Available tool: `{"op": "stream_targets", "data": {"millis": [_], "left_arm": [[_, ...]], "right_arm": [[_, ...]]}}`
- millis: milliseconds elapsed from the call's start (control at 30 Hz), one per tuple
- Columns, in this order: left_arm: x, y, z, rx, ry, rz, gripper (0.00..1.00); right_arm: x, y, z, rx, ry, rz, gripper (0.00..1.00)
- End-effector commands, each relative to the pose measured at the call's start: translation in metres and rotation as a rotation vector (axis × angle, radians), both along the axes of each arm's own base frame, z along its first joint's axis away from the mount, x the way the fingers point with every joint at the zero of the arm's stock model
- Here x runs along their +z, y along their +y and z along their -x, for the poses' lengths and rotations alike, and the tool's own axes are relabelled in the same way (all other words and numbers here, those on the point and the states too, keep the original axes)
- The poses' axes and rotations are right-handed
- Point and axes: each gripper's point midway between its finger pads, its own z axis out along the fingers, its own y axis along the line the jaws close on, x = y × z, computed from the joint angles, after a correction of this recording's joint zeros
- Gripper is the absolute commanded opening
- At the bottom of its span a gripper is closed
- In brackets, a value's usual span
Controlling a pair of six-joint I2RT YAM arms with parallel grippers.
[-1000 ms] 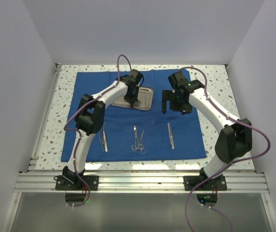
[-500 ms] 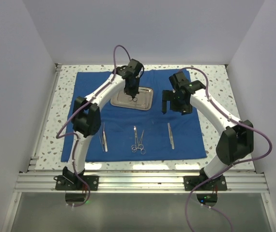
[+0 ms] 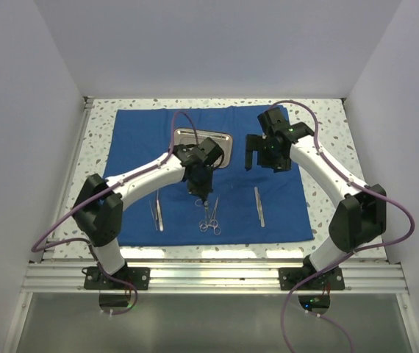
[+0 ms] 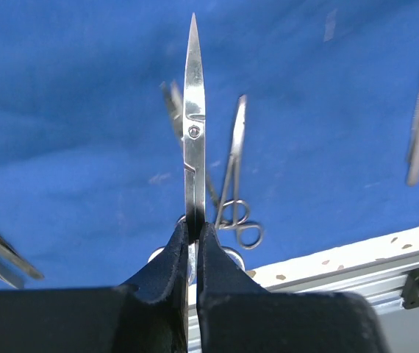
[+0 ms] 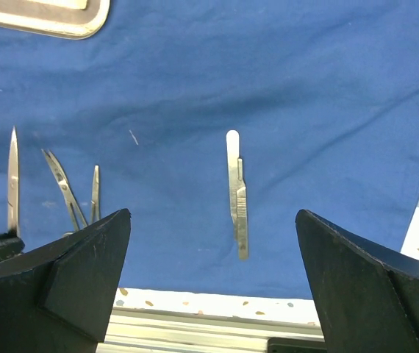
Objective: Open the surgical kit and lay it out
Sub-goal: Place the medical item in the surgical kit, then pick up the medical item from the container.
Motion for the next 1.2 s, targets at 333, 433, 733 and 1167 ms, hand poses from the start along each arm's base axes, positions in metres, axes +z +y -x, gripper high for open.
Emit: {"op": "stream_targets", "data": {"millis": [333, 433, 733, 1167], "left_arm": [[0.030, -0.012, 0.013, 0.053, -0.005, 0.131, 0.71], [0.045, -0.003, 0.002, 0.065, -0.055, 0.101, 0.74], [0.057, 0.066, -0.028, 0.173, -0.113, 0.117, 0.72], [0.062, 0.103, -0.072, 0.185, -0.197, 0.089, 0.71]], "right_arm": [[0.025, 0.045, -0.062, -0.014, -0.106, -0.160, 0.98], [0.022, 0.061, -0.088, -0.015, -0.117, -0.173, 0.97], [-0.009, 0.119, -0.163, -0.001, -0.146, -0.207, 0.94], [-0.062, 0.140, -0.233, -0.056, -0.227, -0.160, 0.84]]}}
